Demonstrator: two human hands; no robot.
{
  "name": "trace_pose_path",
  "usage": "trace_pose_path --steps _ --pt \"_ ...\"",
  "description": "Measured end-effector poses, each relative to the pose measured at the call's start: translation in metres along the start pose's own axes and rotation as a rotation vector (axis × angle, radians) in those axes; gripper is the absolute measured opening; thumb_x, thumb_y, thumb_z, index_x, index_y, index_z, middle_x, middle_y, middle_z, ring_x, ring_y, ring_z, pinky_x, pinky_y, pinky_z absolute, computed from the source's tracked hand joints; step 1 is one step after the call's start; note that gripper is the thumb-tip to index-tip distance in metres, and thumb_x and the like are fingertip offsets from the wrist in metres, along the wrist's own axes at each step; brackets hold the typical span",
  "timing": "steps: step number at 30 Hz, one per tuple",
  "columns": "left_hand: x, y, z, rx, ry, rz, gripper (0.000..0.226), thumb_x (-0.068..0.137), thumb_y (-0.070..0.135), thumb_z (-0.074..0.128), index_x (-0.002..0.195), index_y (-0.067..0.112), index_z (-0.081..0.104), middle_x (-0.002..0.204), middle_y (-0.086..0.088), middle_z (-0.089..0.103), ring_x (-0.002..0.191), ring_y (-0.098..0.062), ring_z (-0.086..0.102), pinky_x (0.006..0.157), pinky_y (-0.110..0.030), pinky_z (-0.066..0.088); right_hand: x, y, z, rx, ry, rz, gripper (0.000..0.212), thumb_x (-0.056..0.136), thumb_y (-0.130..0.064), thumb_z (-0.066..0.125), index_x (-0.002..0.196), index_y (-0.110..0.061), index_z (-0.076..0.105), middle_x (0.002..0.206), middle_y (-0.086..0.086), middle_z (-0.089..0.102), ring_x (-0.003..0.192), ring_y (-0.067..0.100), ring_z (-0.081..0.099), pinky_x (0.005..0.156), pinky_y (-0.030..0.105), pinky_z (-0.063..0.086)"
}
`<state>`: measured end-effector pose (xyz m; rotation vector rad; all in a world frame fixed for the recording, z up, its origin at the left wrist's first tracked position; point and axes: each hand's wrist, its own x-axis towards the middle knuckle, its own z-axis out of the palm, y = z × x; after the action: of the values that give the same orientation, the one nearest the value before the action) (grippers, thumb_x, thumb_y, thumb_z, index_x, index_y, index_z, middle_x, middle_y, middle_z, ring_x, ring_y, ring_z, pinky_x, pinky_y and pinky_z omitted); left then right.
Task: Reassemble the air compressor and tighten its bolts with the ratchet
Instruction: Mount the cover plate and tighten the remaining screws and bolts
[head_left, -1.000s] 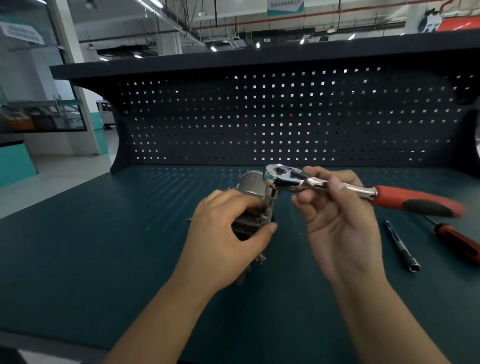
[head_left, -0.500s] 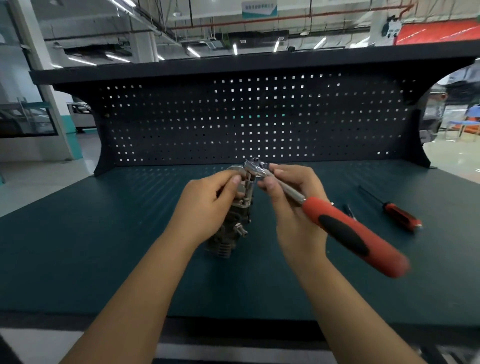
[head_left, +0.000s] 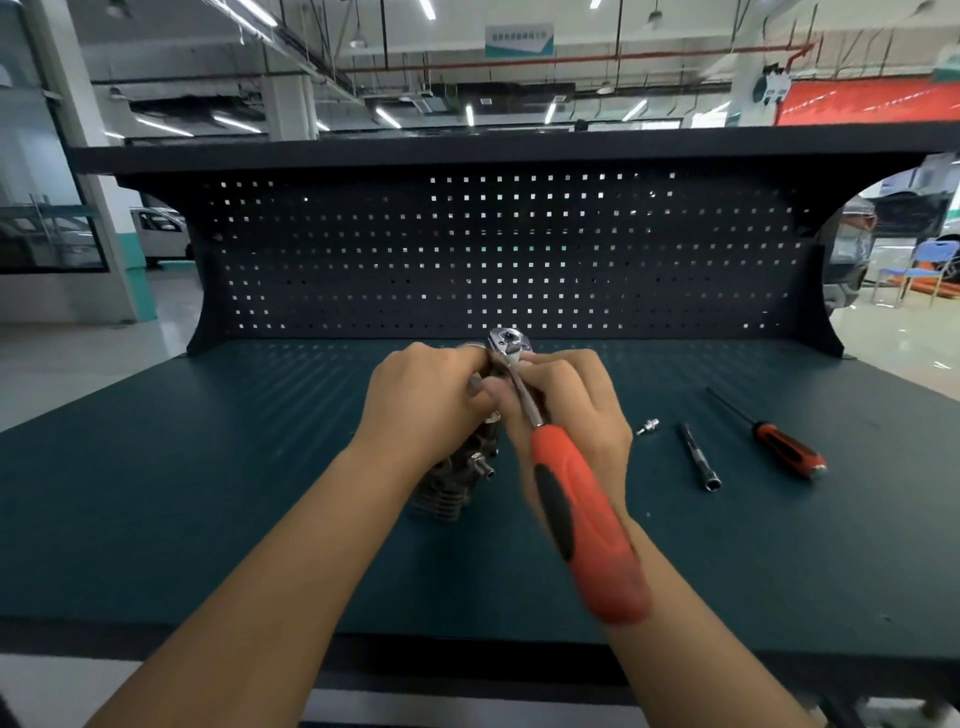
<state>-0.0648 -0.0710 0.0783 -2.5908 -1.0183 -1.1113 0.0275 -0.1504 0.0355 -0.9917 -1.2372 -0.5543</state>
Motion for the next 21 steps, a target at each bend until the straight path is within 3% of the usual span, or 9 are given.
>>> trace_pose_path --steps 2,4,8,13,15,18,21 --pt "0.001 0.000 -0.001 -0.033 0.008 0.011 0.043 0.077 0.049 0.040 0.080 0.016 0.068 0.060 0.011 0.052 0.057 -0.023 0.046 0.047 -0.028 0.020 0.000 0.003 -0.001 0.097 0.061 0.121 0.008 0.079 -0.015 0.073 0.084 -0.017 0.067 0.089 -0.006 0.065 0.083 0.003 0.059 0.072 0.010 0.045" --pt "0.000 0.001 -0.001 -0.050 0.022 0.028 0.054 0.077 0.059 0.037 0.077 0.016 0.069 0.061 0.003 0.061 0.060 -0.027 0.054 0.051 -0.029 0.025 0.002 0.002 -0.003 0.343 0.071 0.351 0.018 0.079 -0.017 0.072 0.086 -0.030 0.062 0.088 -0.015 0.068 0.085 0.001 0.064 0.074 0.010 0.047" --pt "0.002 0.002 0.001 -0.040 0.075 0.056 0.039 0.086 0.050 0.056 0.075 0.015 0.070 0.064 0.001 0.066 0.066 -0.029 0.062 0.055 -0.027 0.029 0.005 0.011 -0.006 0.734 0.173 0.551 0.024 0.080 -0.019 0.072 0.095 -0.015 0.054 0.093 -0.003 0.074 0.078 0.011 0.068 0.068 0.020 0.052" --pt "-0.001 0.001 0.000 -0.083 0.072 0.071 0.035 0.085 0.048 0.057 0.075 0.016 0.070 0.050 0.020 0.047 0.054 -0.021 0.054 0.052 -0.026 0.028 0.011 0.025 -0.002 1.118 0.227 0.809 0.022 0.078 -0.023 0.060 0.094 -0.010 0.052 0.090 0.003 0.075 0.066 0.009 0.066 0.062 0.020 0.052" --pt "-0.001 -0.001 0.000 -0.095 0.048 0.076 0.037 0.086 0.050 0.054 0.080 0.018 0.071 0.045 0.016 0.043 0.052 -0.017 0.050 0.052 -0.026 0.031 0.016 0.031 0.001 1.158 0.213 0.892 0.022 0.082 -0.025 0.057 0.095 -0.008 0.052 0.084 0.002 0.075 0.063 0.007 0.065 0.059 0.019 0.052" --pt "0.000 -0.003 0.000 -0.094 0.032 0.086 0.039 0.088 0.051 0.051 0.081 0.018 0.071 0.049 0.009 0.051 0.055 -0.017 0.053 0.051 -0.026 0.035 0.031 0.038 0.007 1.103 0.184 0.996 0.017 0.096 -0.022 0.052 0.087 -0.009 0.056 0.073 -0.002 0.073 0.055 0.004 0.062 0.052 0.017 0.050" --pt "0.001 -0.005 0.001 -0.081 0.028 0.081 0.040 0.088 0.051 0.051 0.076 0.018 0.069 0.047 0.013 0.044 0.051 -0.012 0.048 0.049 -0.024 0.033 0.044 0.044 0.014 1.093 0.129 1.077 0.021 0.098 -0.022 0.050 0.085 -0.008 0.057 0.071 0.001 0.073 0.049 0.003 0.057 0.050 0.016 0.048"
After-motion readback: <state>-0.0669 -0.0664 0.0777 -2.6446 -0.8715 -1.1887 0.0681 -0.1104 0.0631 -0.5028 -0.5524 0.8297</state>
